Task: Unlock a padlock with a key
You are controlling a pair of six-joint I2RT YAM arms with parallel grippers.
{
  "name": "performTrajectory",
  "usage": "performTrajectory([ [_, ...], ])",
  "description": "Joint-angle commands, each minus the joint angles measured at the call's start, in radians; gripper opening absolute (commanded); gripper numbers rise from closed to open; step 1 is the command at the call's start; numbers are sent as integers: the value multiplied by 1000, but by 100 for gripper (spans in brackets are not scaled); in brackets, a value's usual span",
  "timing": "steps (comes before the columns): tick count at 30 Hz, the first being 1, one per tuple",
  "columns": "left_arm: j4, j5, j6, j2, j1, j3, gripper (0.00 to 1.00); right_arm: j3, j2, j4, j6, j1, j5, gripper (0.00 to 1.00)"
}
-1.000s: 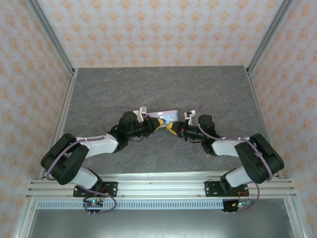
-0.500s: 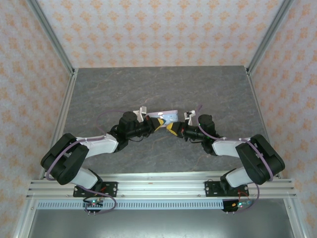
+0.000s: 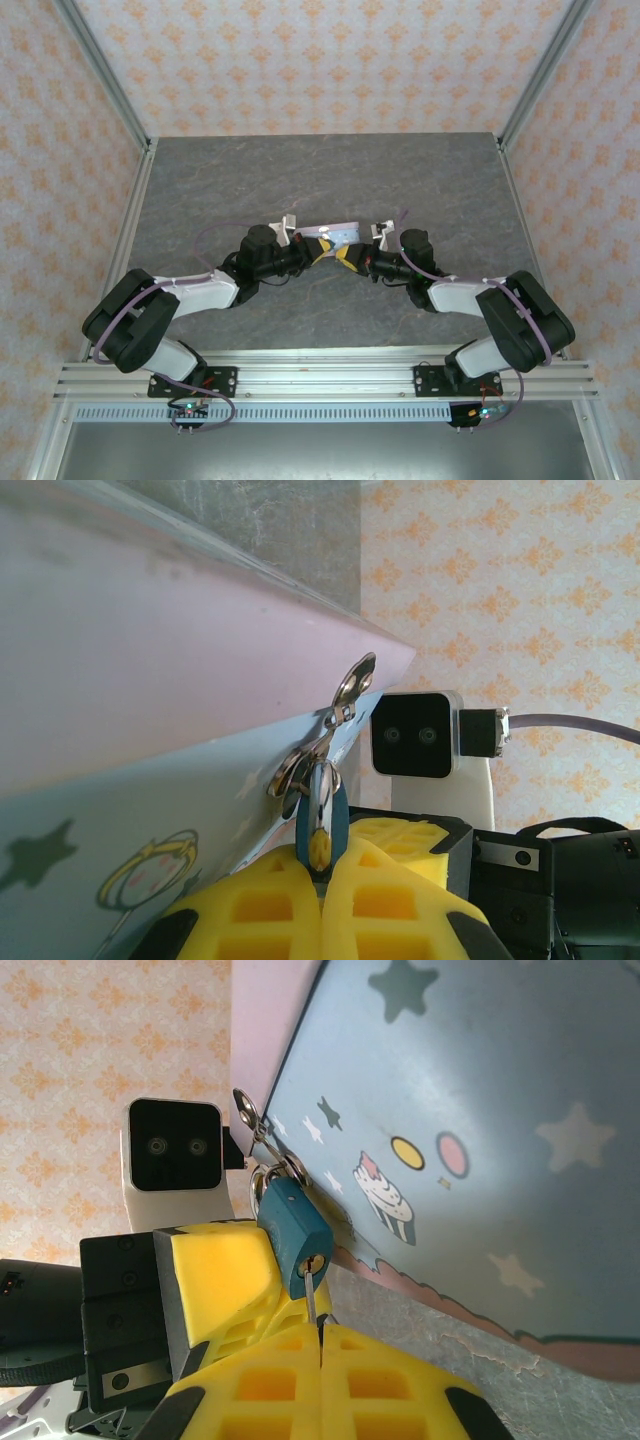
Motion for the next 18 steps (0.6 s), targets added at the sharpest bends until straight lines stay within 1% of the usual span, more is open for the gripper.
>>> performTrajectory([
  [1,49,10,21,-7,4,0,0,35,2,23,-18,-5,-15,0],
  [9,61,15,16,-4,4,0,0,52,16,35,-17,-6,-35,0],
  [18,61,26,16,-19,3,2,0,62,86,91,-7,-6,-50,0],
])
